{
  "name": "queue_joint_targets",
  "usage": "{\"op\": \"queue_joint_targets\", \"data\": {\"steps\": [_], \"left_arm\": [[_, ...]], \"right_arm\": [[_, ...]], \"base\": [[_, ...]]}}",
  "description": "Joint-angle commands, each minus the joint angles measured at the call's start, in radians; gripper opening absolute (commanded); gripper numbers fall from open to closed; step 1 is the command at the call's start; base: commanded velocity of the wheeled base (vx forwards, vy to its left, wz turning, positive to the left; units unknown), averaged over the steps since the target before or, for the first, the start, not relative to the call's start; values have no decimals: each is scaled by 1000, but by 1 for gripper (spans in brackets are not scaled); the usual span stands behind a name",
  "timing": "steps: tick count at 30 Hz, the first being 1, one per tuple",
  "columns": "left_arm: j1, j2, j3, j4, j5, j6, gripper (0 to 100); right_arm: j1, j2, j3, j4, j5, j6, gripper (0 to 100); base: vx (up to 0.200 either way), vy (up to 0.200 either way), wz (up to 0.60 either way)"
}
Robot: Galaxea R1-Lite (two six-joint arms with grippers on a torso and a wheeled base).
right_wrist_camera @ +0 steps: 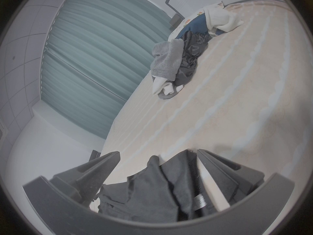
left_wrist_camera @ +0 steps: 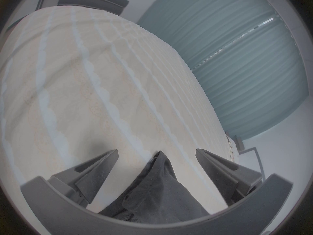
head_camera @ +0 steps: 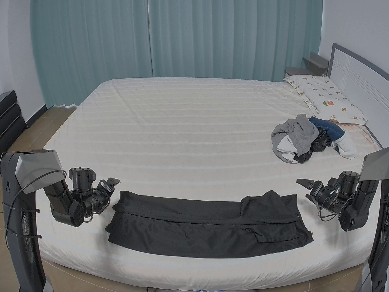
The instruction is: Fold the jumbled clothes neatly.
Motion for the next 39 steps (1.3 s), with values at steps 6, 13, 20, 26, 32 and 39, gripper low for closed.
{"op": "queue_joint_targets", "data": {"steps": [6, 13, 20, 26, 32, 39], "left_arm": [[26, -31, 22, -1, -26, -38, 100], [26, -31, 22, -1, -29, -36, 100], [26, -30, 23, -3, -29, -33, 100], [26, -30, 23, -3, -27, -32, 100], [26, -30, 23, -3, -27, -32, 100], [26, -30, 25, -3, -27, -32, 100]], "right_arm": [[119, -51, -59, 121, -1, -16, 100], [137, 29, -96, 184, 0, -41, 100], [139, 57, -110, 259, 0, -128, 100], [139, 55, -105, 259, 0, -134, 0], [128, 14, -50, 245, 14, -140, 0], [81, -48, 7, 244, 73, -142, 0]], "base": [[0, 0, 0], [0, 0, 0], [0, 0, 0], [0, 0, 0], [0, 0, 0], [0, 0, 0]]}}
